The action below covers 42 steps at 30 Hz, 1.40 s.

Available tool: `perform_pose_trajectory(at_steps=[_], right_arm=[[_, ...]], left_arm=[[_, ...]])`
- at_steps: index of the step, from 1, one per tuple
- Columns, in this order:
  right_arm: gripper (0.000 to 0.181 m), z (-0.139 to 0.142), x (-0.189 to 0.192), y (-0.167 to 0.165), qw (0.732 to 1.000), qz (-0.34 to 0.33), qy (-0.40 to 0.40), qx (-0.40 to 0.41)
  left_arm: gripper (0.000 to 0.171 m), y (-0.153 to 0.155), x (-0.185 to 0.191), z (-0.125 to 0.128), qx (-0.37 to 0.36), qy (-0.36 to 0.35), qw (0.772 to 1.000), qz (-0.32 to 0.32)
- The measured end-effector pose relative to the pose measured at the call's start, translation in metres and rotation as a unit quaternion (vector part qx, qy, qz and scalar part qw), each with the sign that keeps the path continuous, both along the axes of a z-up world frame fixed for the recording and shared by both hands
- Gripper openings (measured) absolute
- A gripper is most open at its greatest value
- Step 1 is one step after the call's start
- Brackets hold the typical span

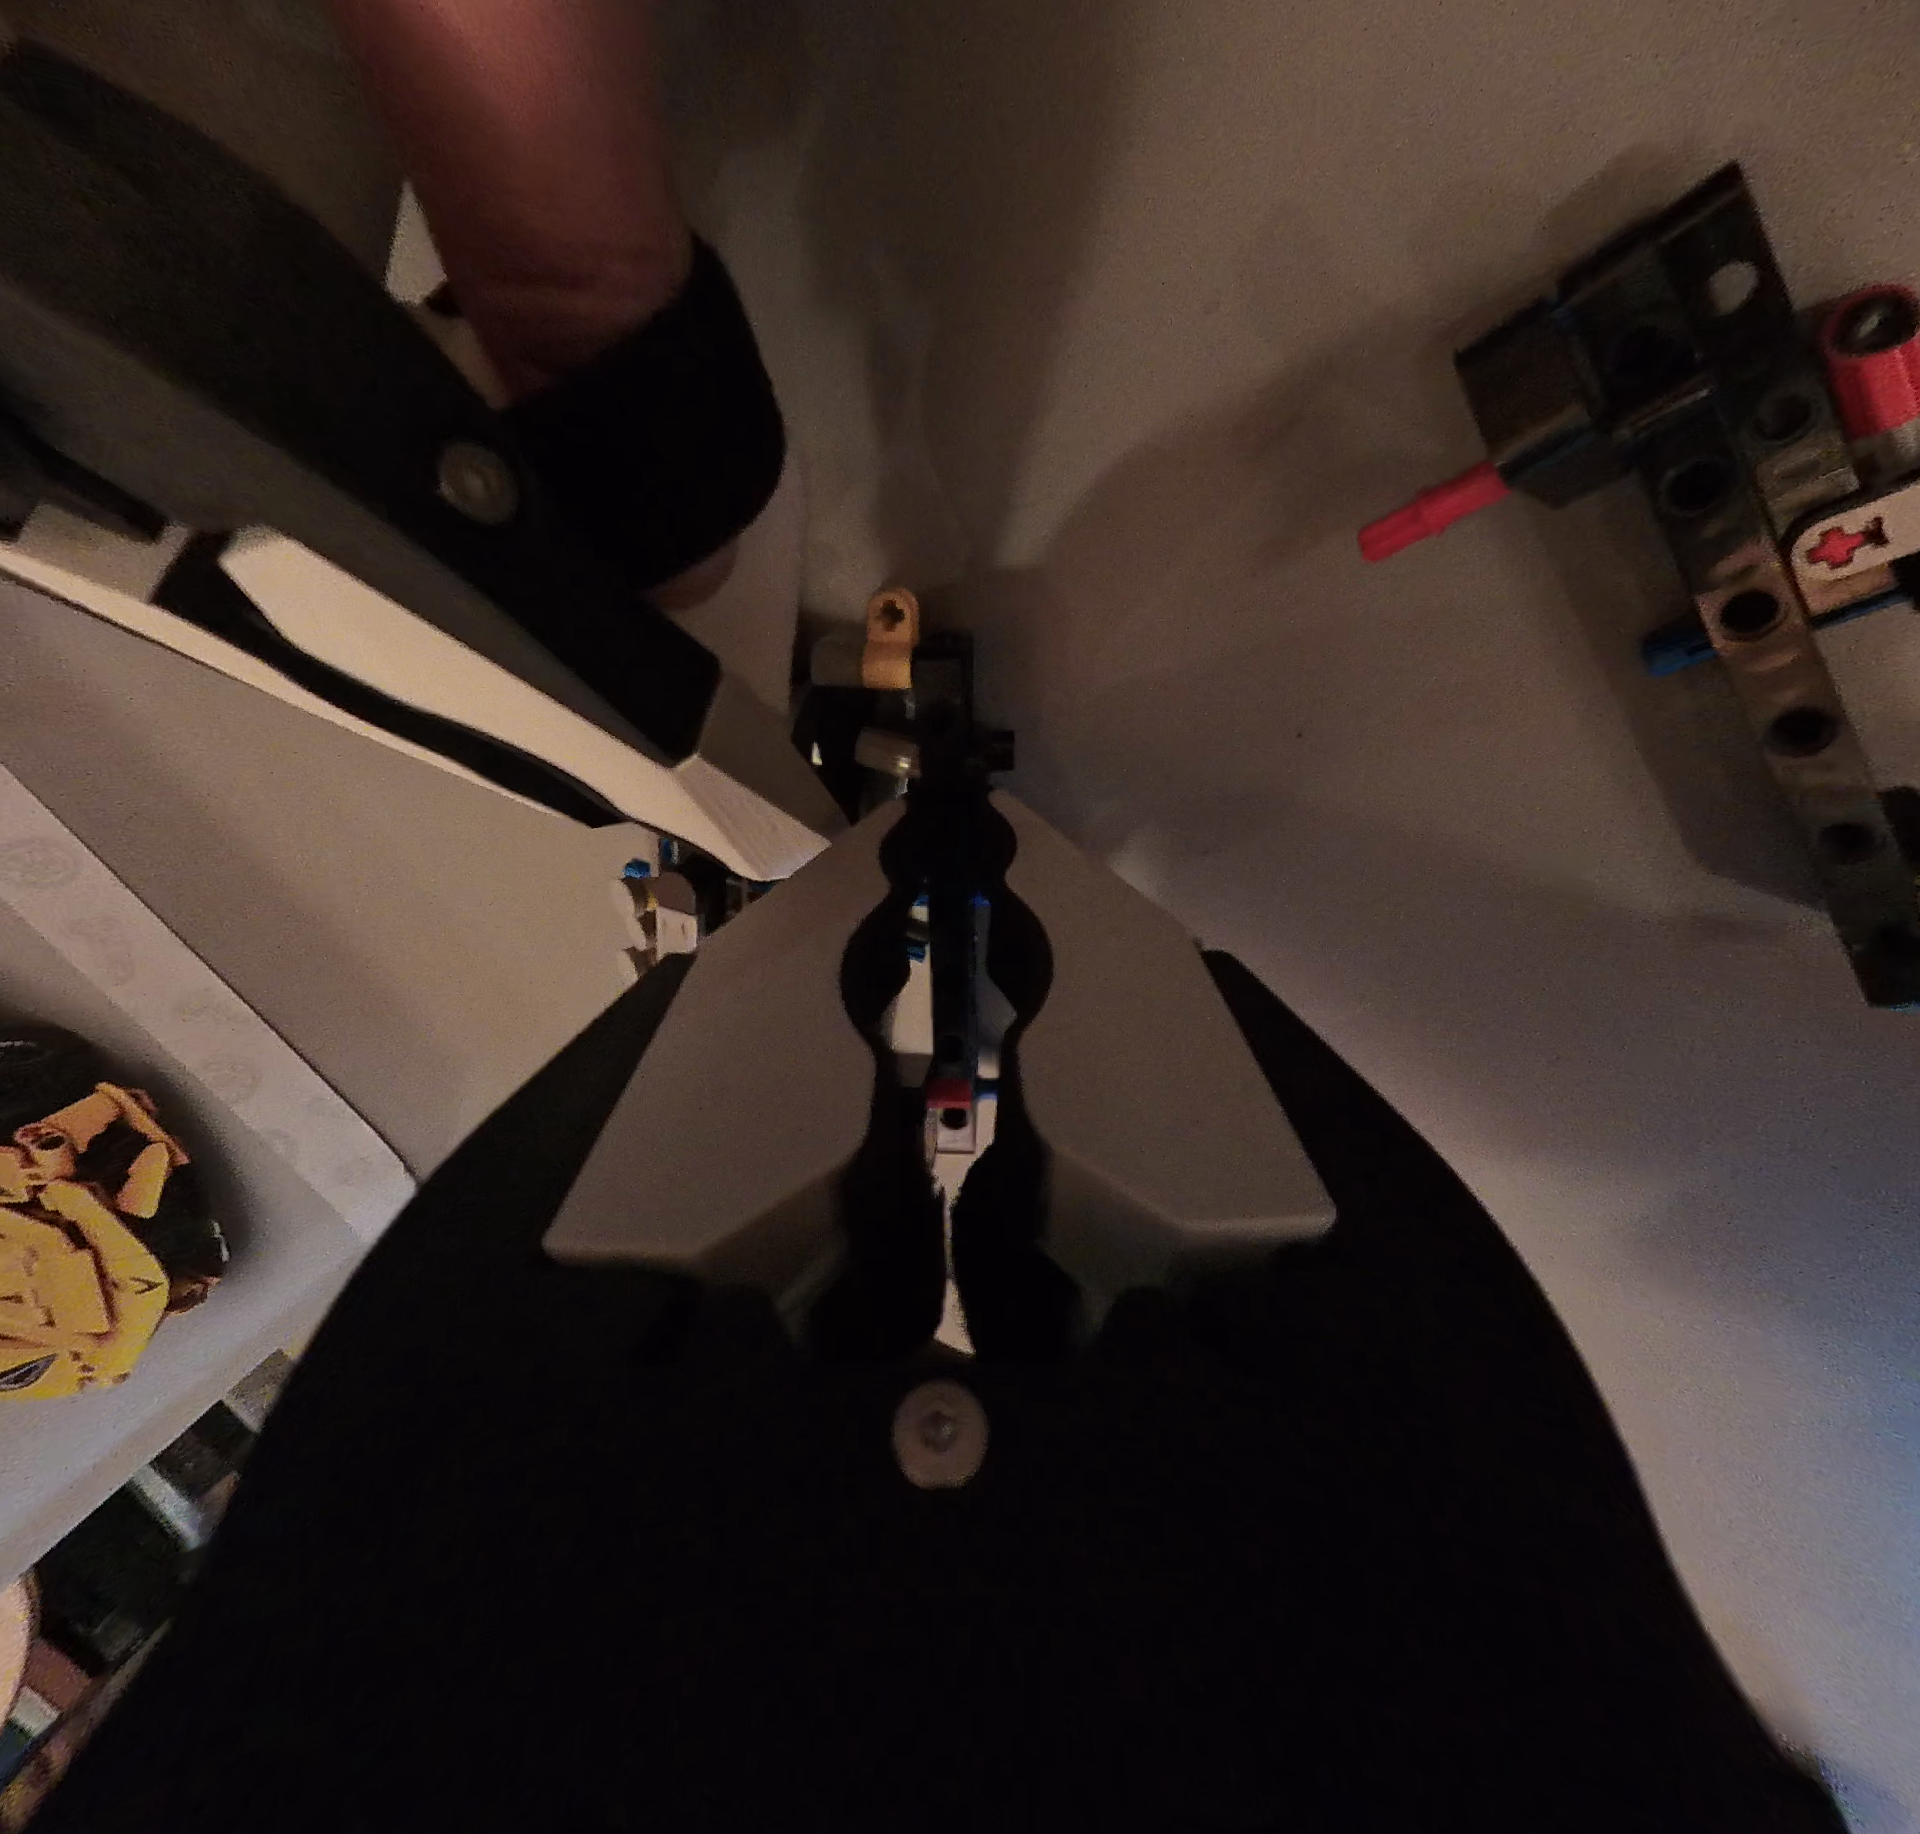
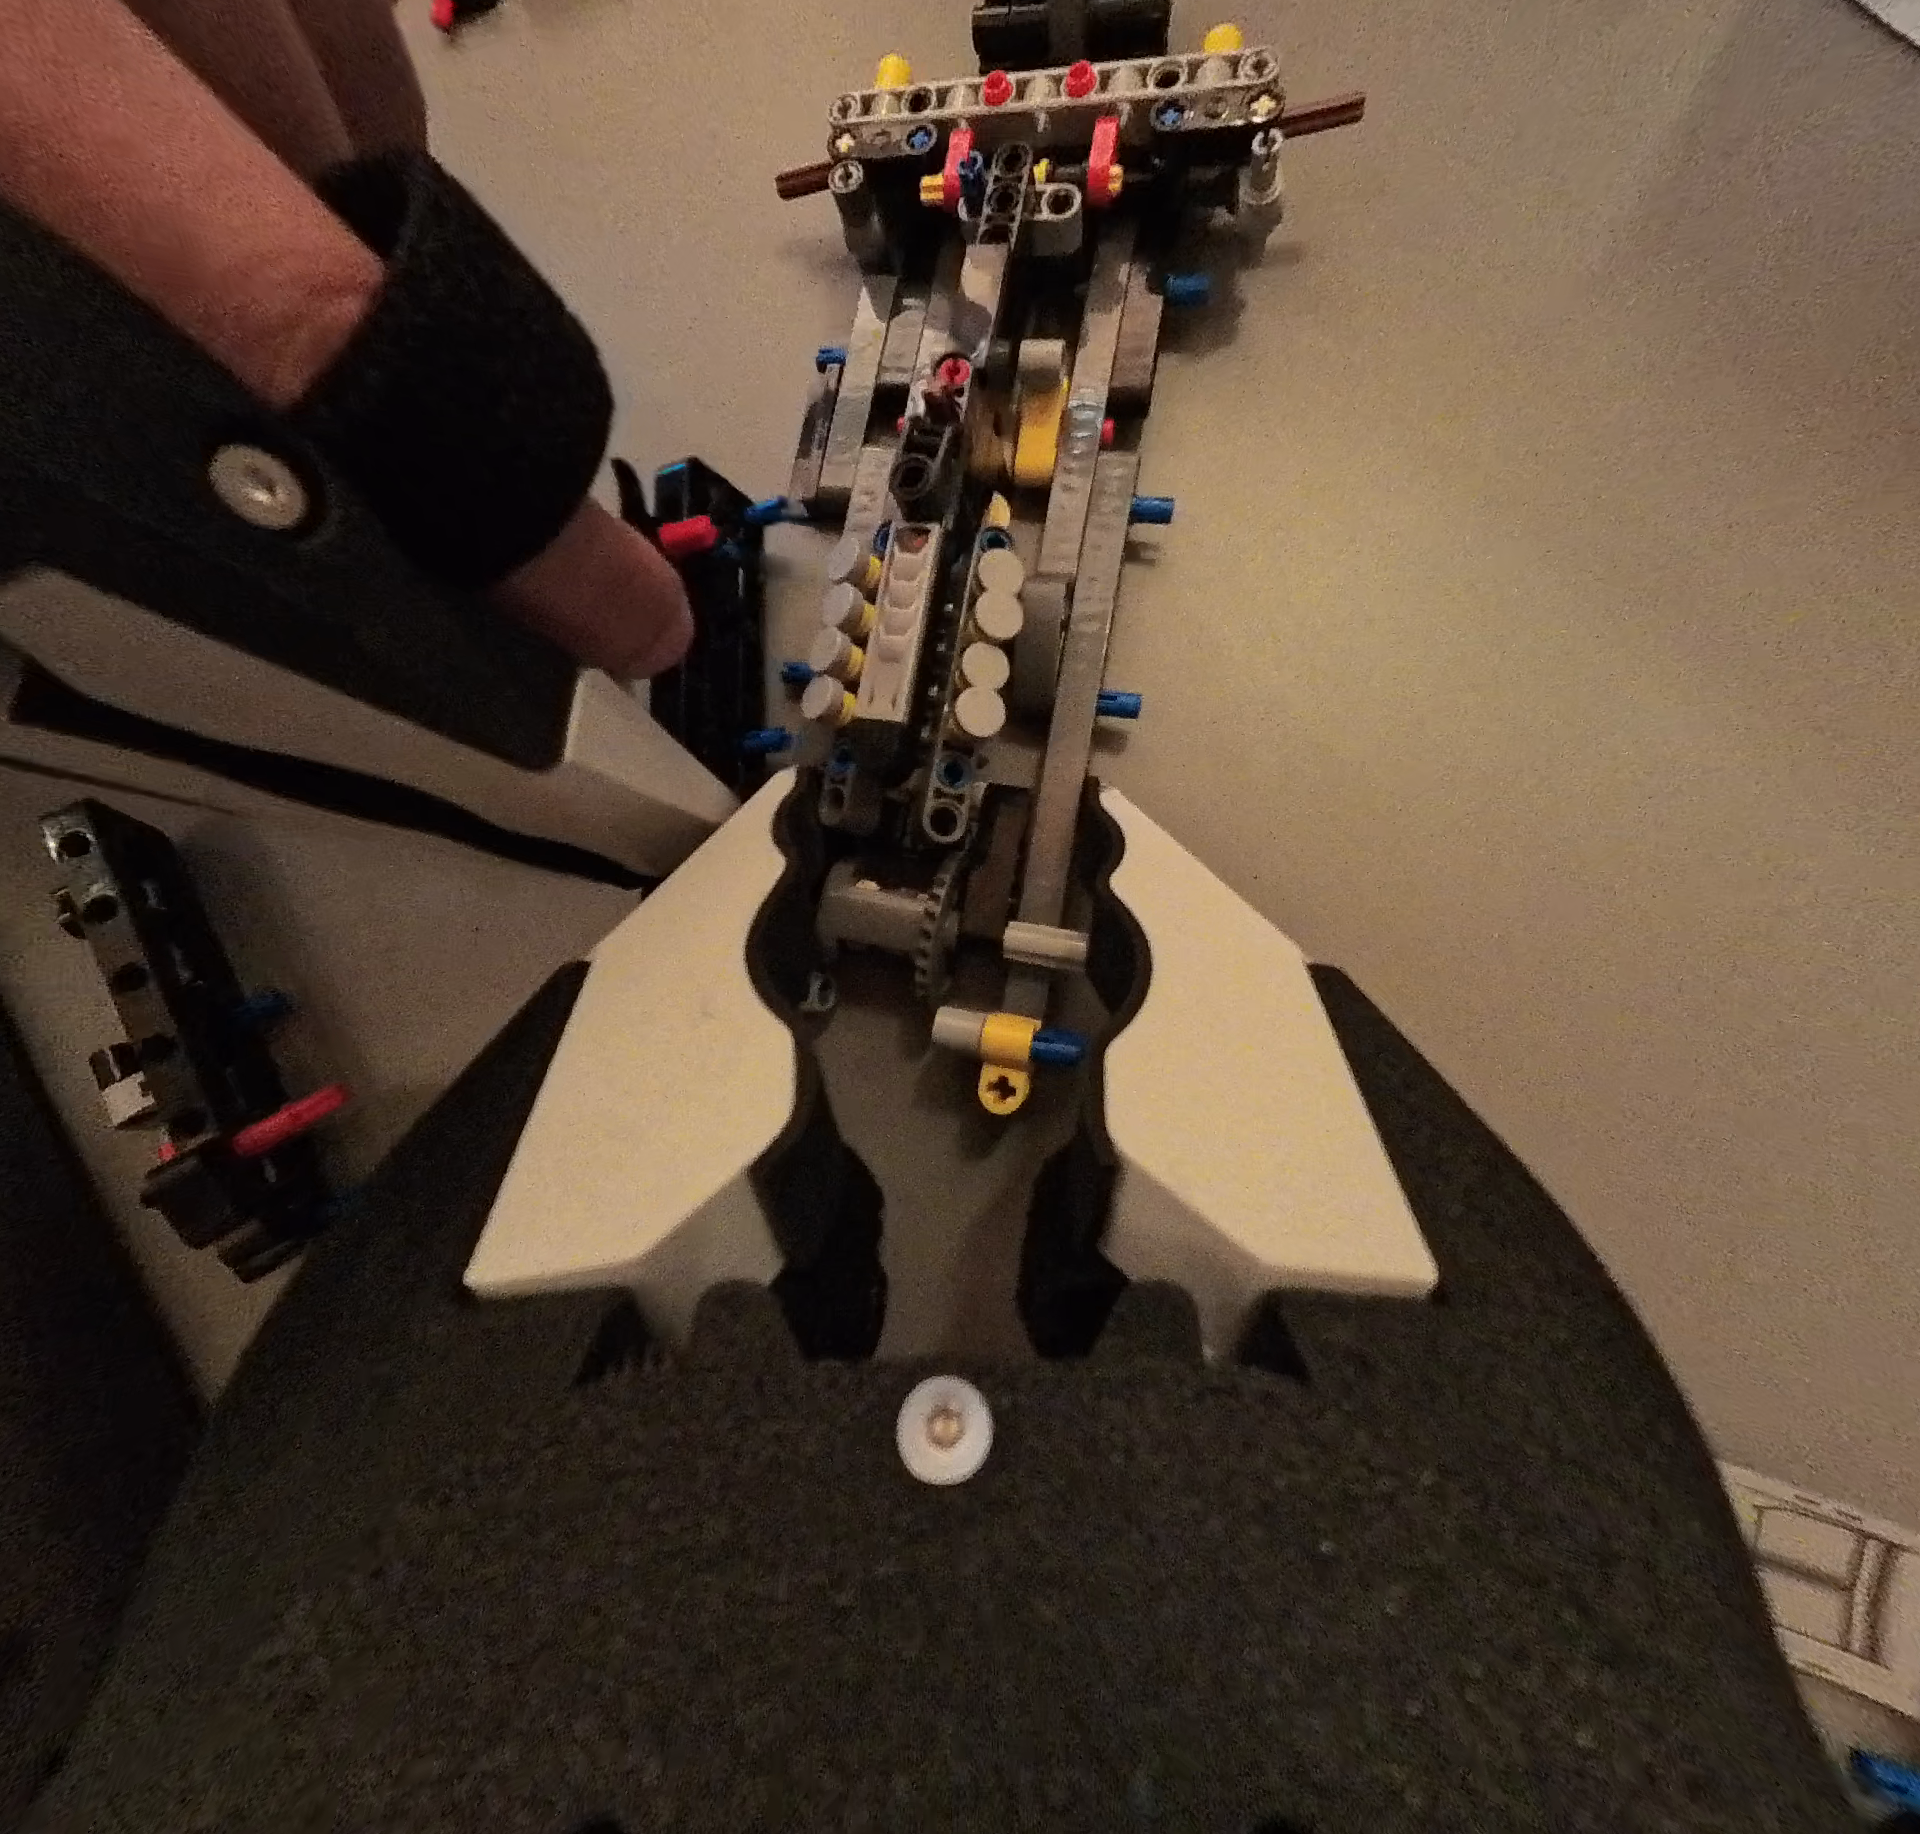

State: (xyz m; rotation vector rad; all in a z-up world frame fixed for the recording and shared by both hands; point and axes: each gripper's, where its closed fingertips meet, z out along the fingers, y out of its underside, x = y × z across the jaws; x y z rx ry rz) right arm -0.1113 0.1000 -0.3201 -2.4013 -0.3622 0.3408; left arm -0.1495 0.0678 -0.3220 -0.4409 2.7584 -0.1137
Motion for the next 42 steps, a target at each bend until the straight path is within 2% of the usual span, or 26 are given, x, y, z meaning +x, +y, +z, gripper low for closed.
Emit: perform_pose_trajectory(at_steps=[6, 15, 19, 21, 24, 28, 31, 42], right_arm=[[0.048, -0.001, -0.004, 0.000, 1.000, 0.008, 0.003, 0.006], [0.048, -0.002, -0.014, 0.000, 0.999, 0.034, 0.000, 0.010], [0.047, 0.008, -0.010, -0.007, 0.996, 0.073, 0.030, 0.035], [0.047, 0.024, 0.004, -0.013, 0.993, 0.069, 0.035, 0.089], [0.063, 0.018, 0.006, -0.028, 0.991, 0.082, 0.053, 0.092], [0.061, 0.008, 0.004, -0.024, 0.990, 0.095, 0.021, 0.098], [0.049, 0.004, 0.010, -0.017, 0.987, 0.094, -0.018, 0.127], [0.049, -0.001, 0.008, -0.014, 0.988, 0.088, -0.043, 0.119]], left_arm=[[0.007, -0.003, -0.004, 0.000, -0.021, -0.013, 1.000, 0.016], [0.006, -0.008, -0.011, 0.000, -0.073, 0.027, 0.997, 0.031], [0.008, -0.011, -0.003, -0.002, -0.122, 0.017, 0.990, 0.069], [0.007, -0.008, 0.003, -0.003, -0.127, 0.010, 0.987, 0.102], [0.007, -0.008, 0.006, -0.003, -0.152, 0.015, 0.979, 0.134], [0.007, -0.011, 0.005, -0.004, -0.172, 0.025, 0.975, 0.137], [0.007, -0.013, 0.006, -0.005, -0.175, 0.023, 0.975, 0.138], [0.007, -0.020, 0.001, -0.005, -0.179, 0.050, 0.977, 0.101]])
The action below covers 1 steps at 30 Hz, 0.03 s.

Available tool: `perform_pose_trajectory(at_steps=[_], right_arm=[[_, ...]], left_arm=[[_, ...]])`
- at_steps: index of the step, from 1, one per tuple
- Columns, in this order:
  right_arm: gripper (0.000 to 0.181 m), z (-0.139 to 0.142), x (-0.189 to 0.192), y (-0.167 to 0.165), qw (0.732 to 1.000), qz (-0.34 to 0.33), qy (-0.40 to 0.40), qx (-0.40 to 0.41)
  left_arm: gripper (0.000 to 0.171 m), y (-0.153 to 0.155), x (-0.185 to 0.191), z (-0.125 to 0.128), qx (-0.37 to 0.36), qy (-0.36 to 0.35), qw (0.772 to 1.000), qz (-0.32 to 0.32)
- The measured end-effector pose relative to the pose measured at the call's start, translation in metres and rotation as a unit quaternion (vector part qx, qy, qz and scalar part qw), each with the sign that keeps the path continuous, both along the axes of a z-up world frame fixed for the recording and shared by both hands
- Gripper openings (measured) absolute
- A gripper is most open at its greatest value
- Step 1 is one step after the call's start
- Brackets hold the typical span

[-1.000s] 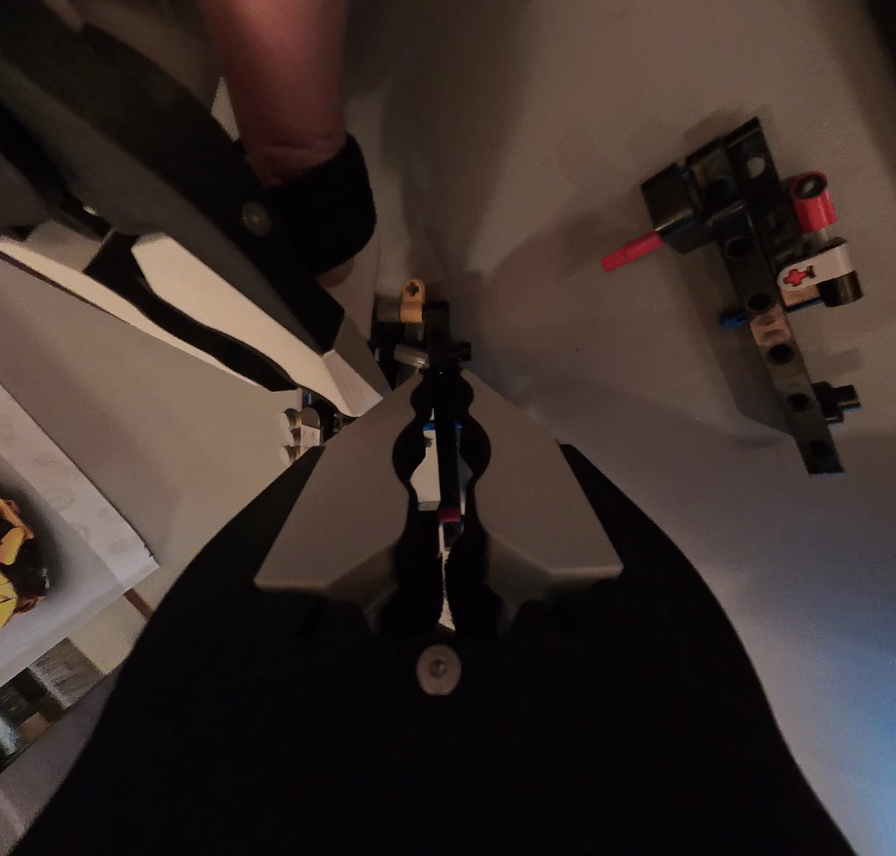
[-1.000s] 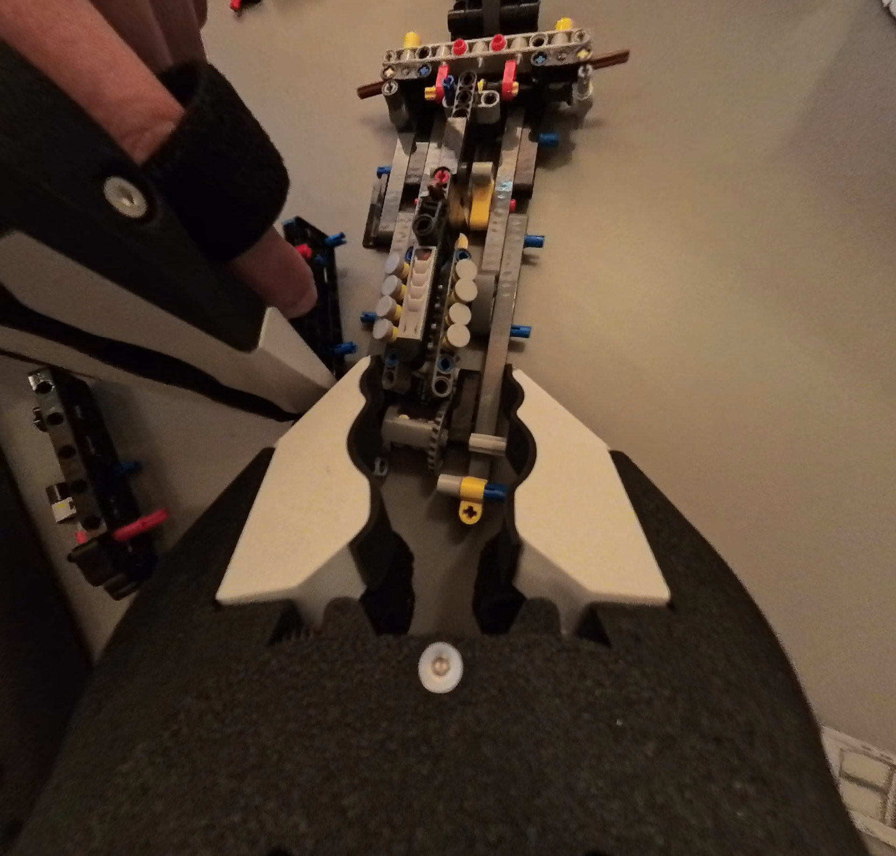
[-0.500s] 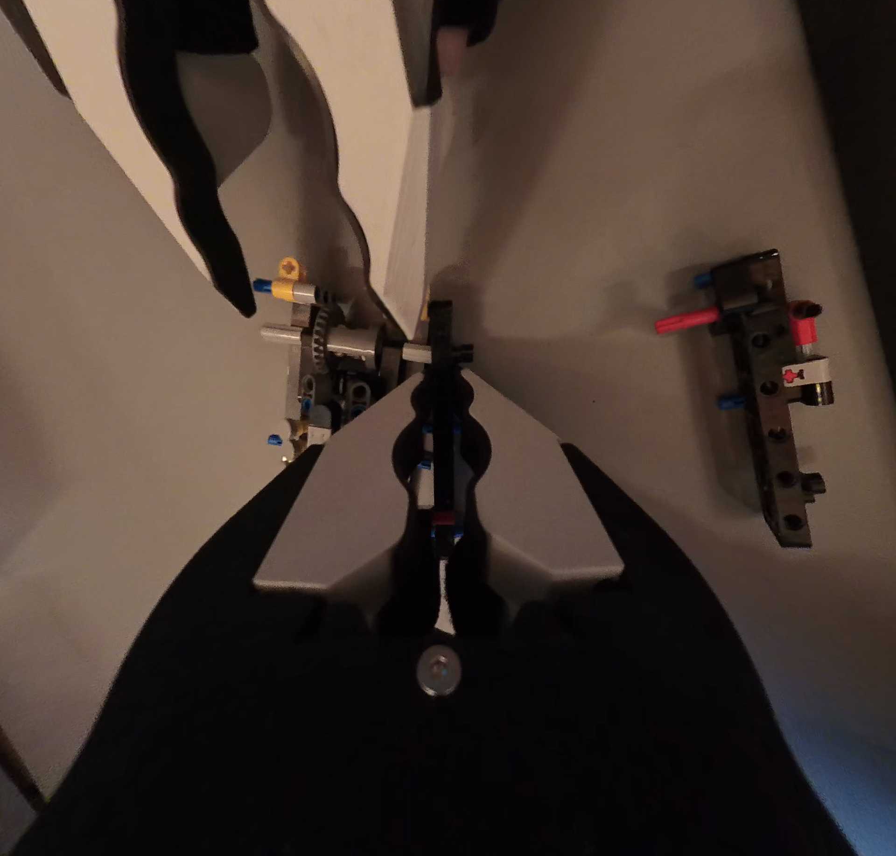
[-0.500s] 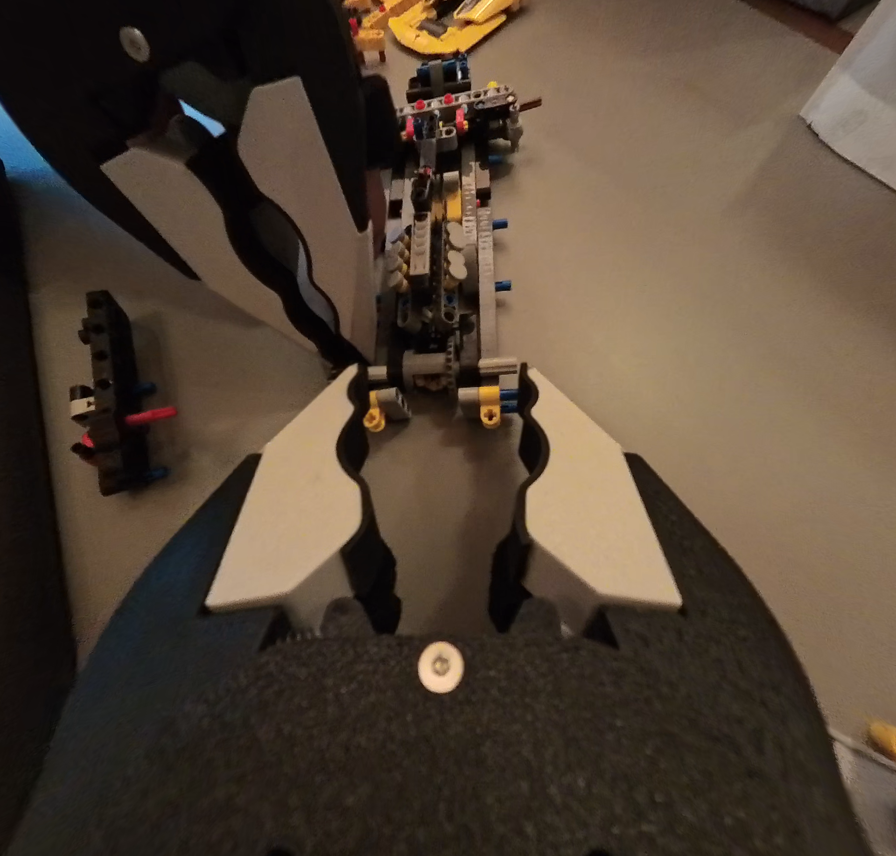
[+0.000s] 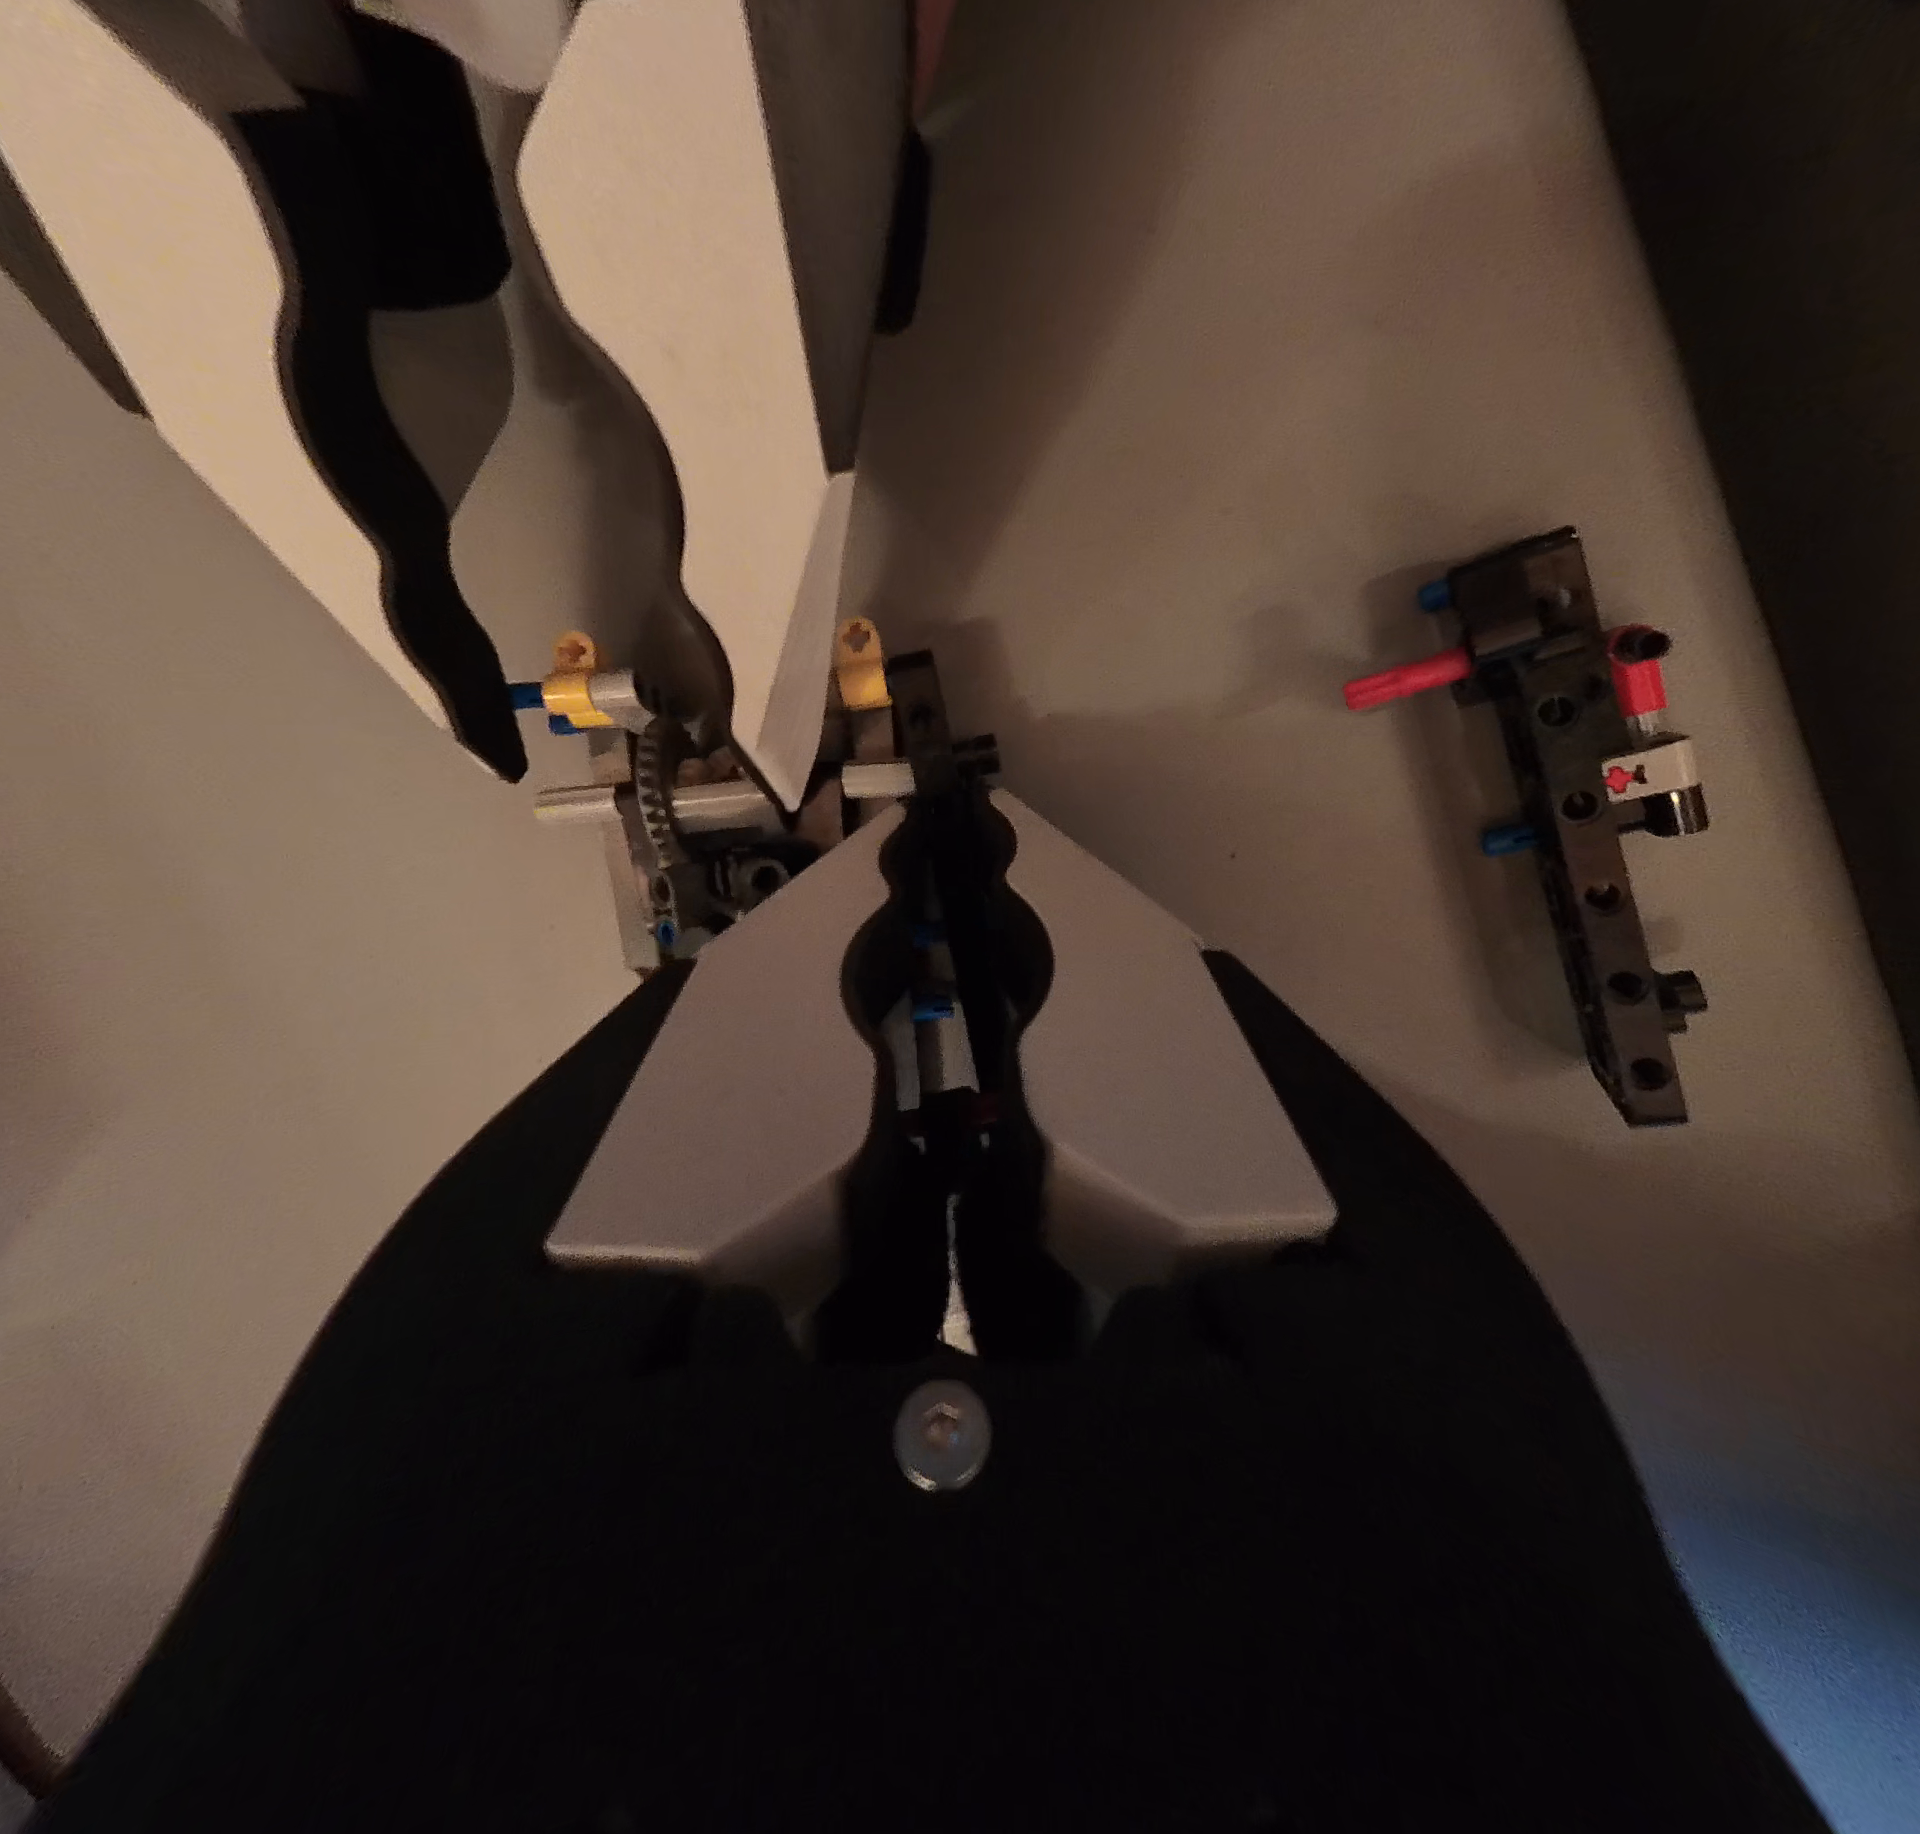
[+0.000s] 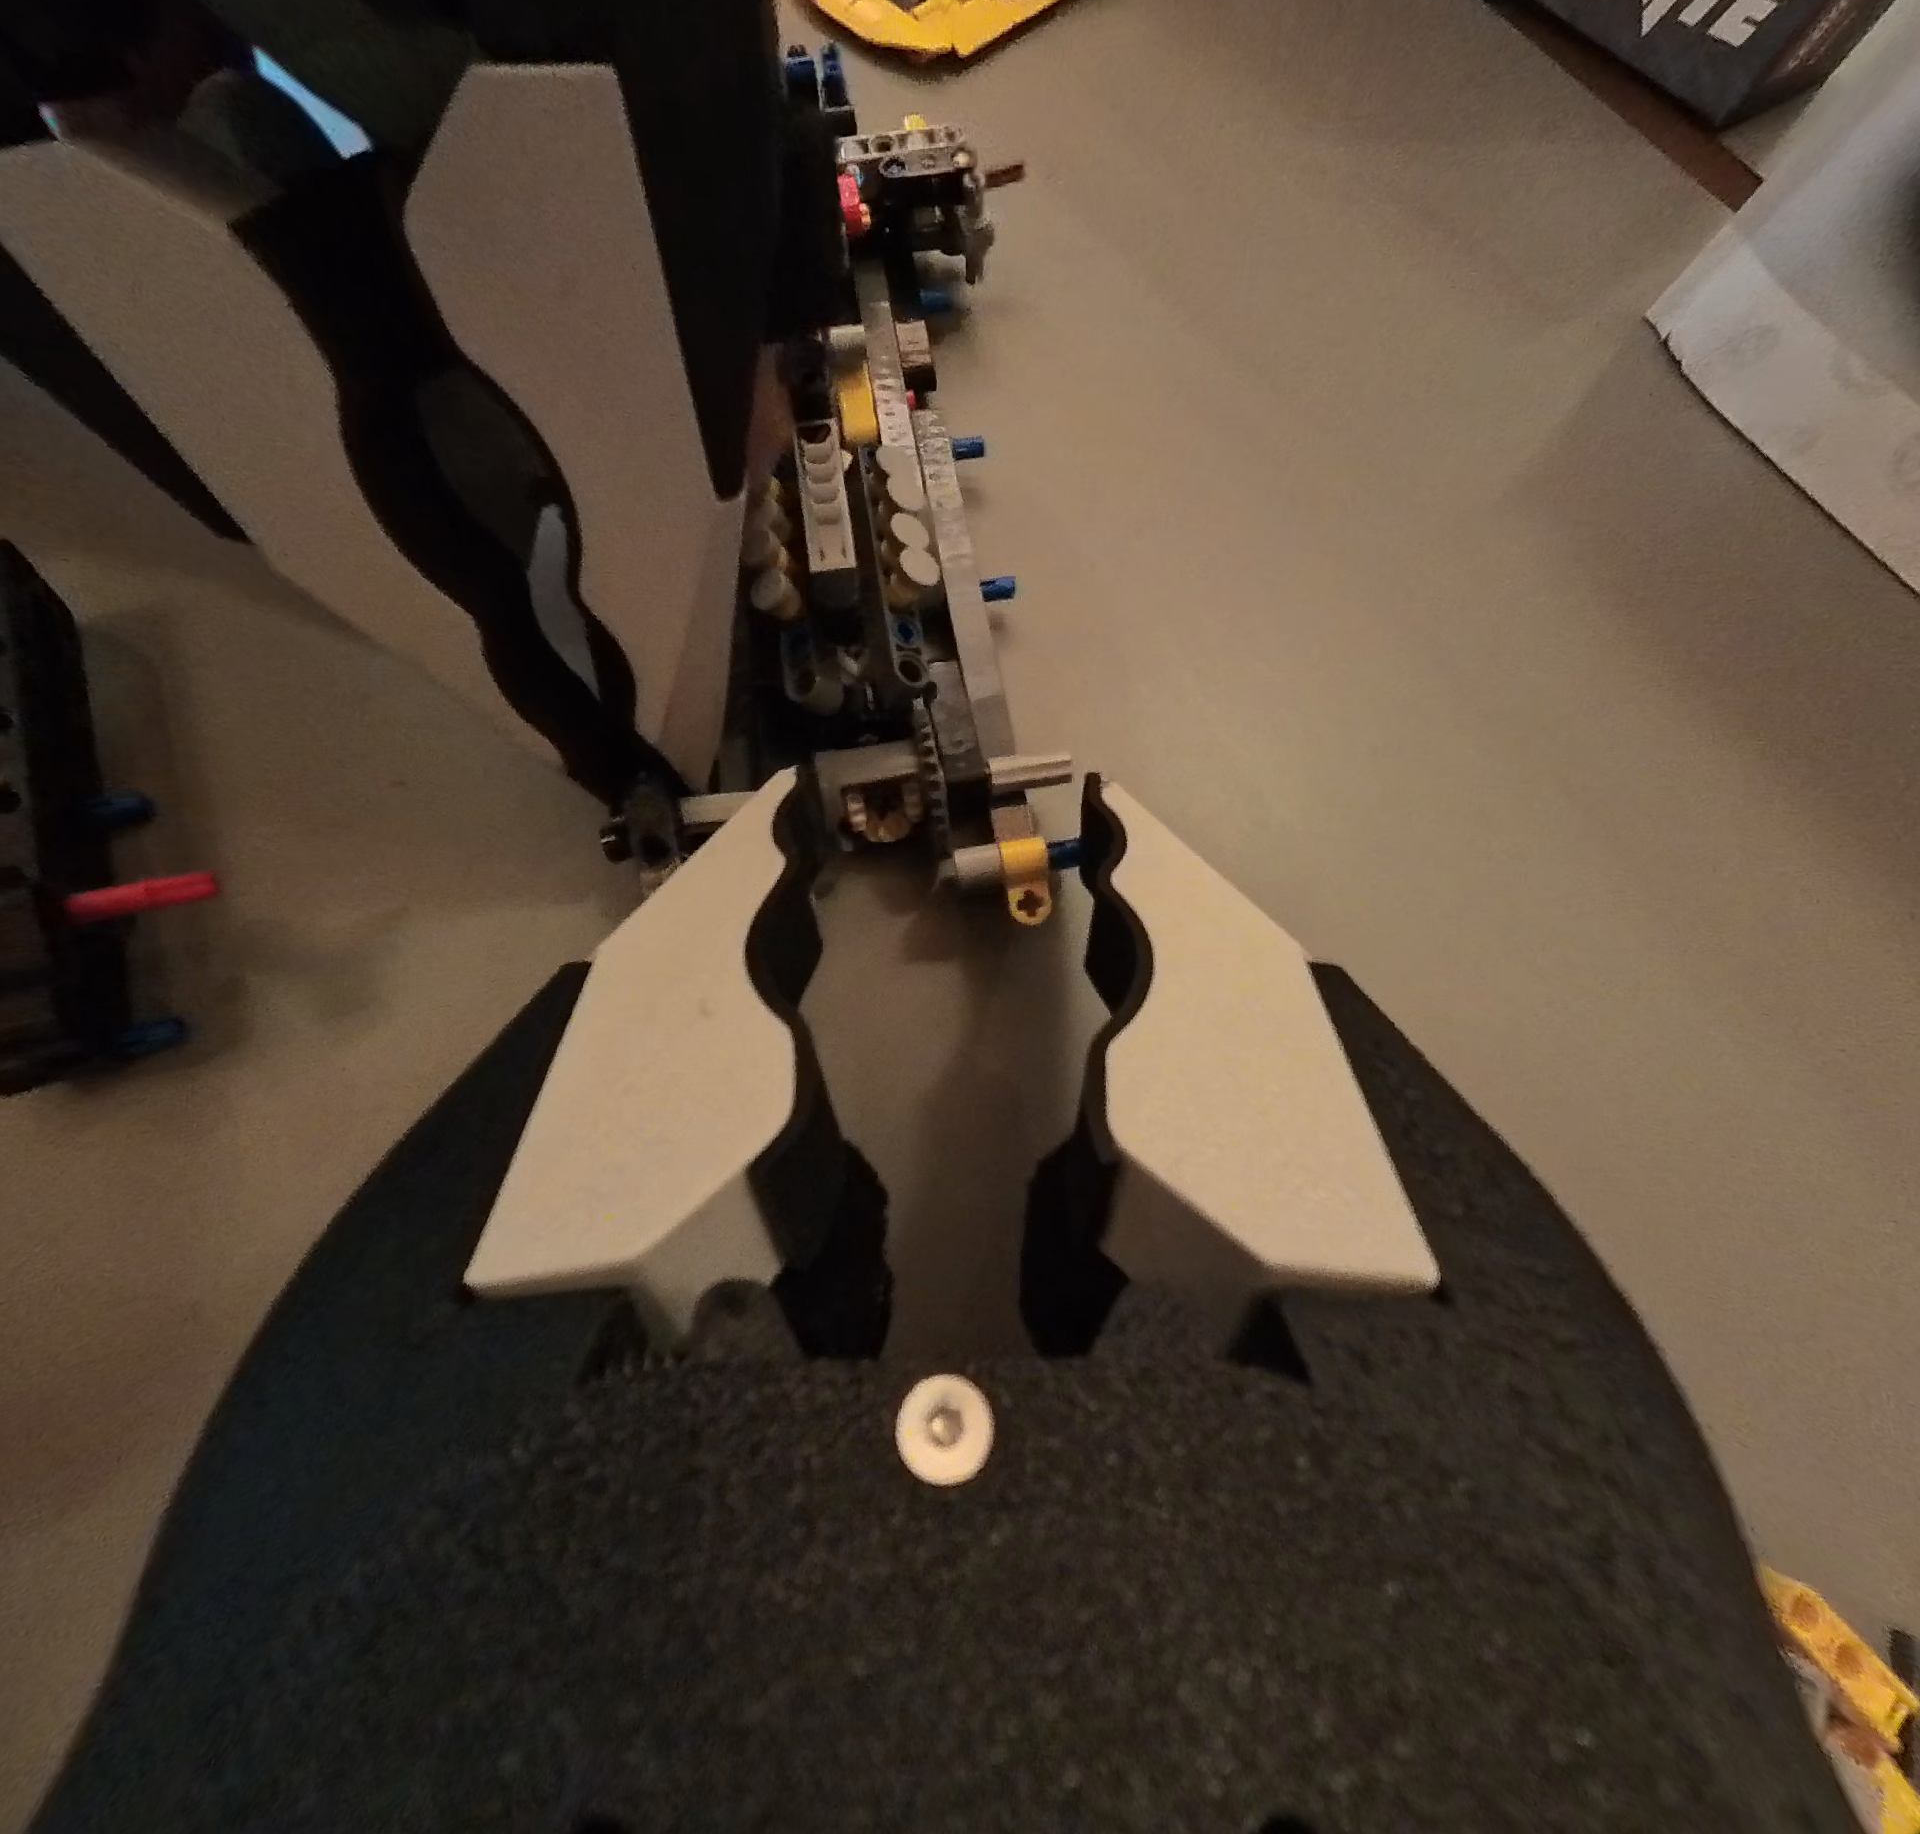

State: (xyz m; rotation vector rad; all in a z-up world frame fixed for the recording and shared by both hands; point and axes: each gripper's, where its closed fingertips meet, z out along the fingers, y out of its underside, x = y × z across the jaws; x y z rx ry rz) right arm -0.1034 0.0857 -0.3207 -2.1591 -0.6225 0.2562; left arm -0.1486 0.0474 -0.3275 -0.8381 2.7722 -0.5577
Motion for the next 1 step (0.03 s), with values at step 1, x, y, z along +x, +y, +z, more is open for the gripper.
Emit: perform_pose_trajectory(at_steps=[1], right_arm=[[0.049, -0.0001, -0.0011, -0.0001, 1.000, 0.004, 0.001, 0.003]], left_arm=[[0.007, -0.0018, -0.0018, 0.0000, -0.005, 0.005, 1.000, -0.005]])
